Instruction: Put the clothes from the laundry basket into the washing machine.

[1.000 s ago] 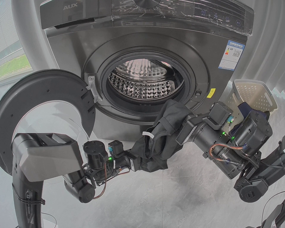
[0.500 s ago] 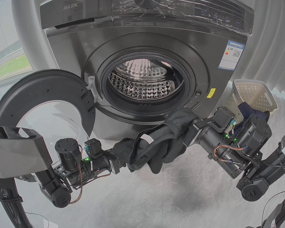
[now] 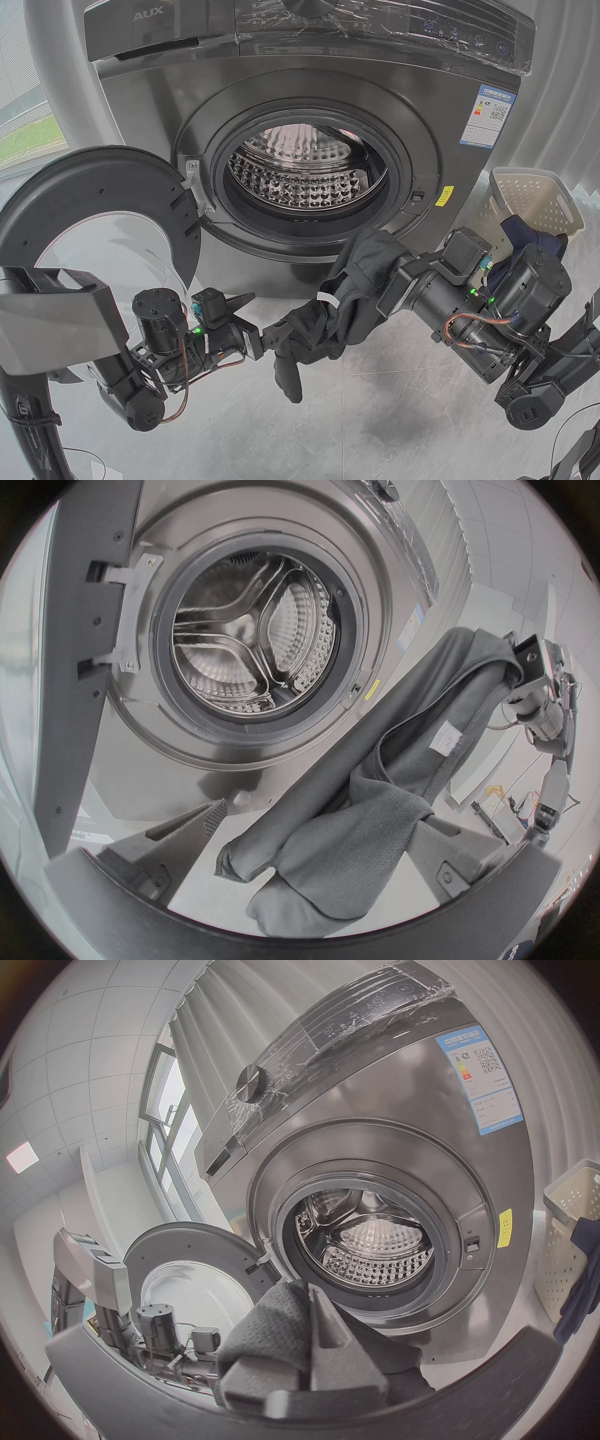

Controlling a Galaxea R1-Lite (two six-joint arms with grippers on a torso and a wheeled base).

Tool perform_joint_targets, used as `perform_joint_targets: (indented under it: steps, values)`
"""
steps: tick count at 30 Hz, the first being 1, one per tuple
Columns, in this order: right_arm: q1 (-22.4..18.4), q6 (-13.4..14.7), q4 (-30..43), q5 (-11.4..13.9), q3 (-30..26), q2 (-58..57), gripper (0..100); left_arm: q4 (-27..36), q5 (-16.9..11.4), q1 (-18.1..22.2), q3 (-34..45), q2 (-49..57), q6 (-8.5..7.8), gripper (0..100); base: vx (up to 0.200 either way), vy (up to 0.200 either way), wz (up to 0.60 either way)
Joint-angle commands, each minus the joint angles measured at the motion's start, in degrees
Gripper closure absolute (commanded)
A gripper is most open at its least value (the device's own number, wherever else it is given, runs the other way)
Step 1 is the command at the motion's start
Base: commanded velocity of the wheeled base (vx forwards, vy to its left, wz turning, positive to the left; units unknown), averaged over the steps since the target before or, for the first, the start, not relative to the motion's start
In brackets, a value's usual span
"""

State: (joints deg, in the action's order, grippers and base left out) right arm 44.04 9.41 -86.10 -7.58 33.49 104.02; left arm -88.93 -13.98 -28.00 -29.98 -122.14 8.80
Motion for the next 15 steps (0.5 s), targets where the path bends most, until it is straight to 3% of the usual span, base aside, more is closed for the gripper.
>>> perform_joint_targets:
  steps: [1,15]
  values:
    - [0.52,-0.01,0.06,-0.06,0.09,0.04,100,-0.01,-0.08,-0.65,-1.93,-4.86,0.08,0,0.000,0.000,0.00]
    - [0.60,0.08,0.06,-0.15,0.09,-0.14,100,-0.10,-0.26,-3.02,-6.67,-11.90,-0.01,0,0.000,0.000,0.00]
